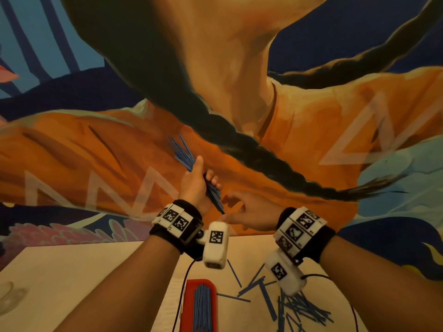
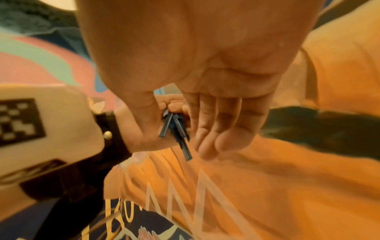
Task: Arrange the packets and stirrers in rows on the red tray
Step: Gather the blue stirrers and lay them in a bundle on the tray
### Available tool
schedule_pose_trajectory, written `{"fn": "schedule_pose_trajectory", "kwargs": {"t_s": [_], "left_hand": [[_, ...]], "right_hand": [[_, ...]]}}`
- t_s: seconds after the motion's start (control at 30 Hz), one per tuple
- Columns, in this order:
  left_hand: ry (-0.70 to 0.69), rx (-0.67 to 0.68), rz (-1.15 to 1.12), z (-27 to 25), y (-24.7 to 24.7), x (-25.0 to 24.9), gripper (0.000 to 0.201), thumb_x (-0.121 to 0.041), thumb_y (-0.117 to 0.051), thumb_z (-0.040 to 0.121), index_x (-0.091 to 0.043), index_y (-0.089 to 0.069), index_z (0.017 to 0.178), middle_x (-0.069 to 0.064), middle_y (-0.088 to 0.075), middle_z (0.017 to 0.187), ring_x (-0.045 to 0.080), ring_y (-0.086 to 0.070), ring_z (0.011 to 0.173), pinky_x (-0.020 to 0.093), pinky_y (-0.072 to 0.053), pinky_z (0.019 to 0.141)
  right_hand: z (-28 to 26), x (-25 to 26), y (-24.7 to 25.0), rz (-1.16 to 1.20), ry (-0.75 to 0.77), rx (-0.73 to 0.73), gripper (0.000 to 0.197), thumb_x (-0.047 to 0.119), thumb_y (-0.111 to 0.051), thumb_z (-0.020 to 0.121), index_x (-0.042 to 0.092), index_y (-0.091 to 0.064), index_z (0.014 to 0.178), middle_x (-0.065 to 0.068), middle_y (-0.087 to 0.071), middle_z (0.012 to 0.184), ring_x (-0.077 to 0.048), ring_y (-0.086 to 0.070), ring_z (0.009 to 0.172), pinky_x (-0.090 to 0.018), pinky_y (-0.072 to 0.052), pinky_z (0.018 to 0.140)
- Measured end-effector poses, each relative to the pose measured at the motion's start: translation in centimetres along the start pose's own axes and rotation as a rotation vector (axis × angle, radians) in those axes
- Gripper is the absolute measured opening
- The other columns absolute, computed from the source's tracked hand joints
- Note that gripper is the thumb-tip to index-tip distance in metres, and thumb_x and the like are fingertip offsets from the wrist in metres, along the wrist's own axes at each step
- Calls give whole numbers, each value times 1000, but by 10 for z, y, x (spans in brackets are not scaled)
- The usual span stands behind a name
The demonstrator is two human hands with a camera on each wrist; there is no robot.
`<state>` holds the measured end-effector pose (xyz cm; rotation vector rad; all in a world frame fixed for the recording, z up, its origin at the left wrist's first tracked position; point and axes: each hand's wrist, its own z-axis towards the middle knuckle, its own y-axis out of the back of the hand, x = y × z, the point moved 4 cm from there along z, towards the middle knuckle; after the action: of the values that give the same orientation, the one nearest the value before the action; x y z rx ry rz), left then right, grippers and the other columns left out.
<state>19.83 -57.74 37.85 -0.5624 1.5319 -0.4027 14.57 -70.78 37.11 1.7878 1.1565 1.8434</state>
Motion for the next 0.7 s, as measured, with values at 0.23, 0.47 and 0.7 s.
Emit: {"fn": "schedule_pose_trajectory", "kwargs": {"t_s": [0.23, 0.47, 0.7], "left_hand": [[-70, 98, 117, 0, -7, -15, 48, -34, -49, 103, -19, -35, 59, -4, -23, 47, 10, -22, 37, 23, -21, 38], [-151, 240, 390, -8, -14, -2, 44, -37, -50, 102, -19, -37, 64, 2, -29, 50, 18, -29, 42, 29, -27, 46], [-164, 200, 569, -7, -7, -10, 45, -32, -53, 102, -19, -36, 62, -6, -31, 43, 11, -28, 33, 21, -25, 38]], "right_hand": [[2, -7, -21, 1150, -345, 49, 44, -8, -34, 86, -4, -48, 127, -30, -53, 133, -38, -61, 113, -40, -56, 88], [17, 16, -4, 1352, -227, 86, 56, -3, -29, 68, -12, -58, 115, -32, -61, 121, -43, -59, 115, -51, -43, 106], [25, 24, 21, 798, -173, -140, 56, -4, -39, 79, -10, -46, 134, -32, -57, 121, -32, -59, 103, -44, -52, 95]]}}
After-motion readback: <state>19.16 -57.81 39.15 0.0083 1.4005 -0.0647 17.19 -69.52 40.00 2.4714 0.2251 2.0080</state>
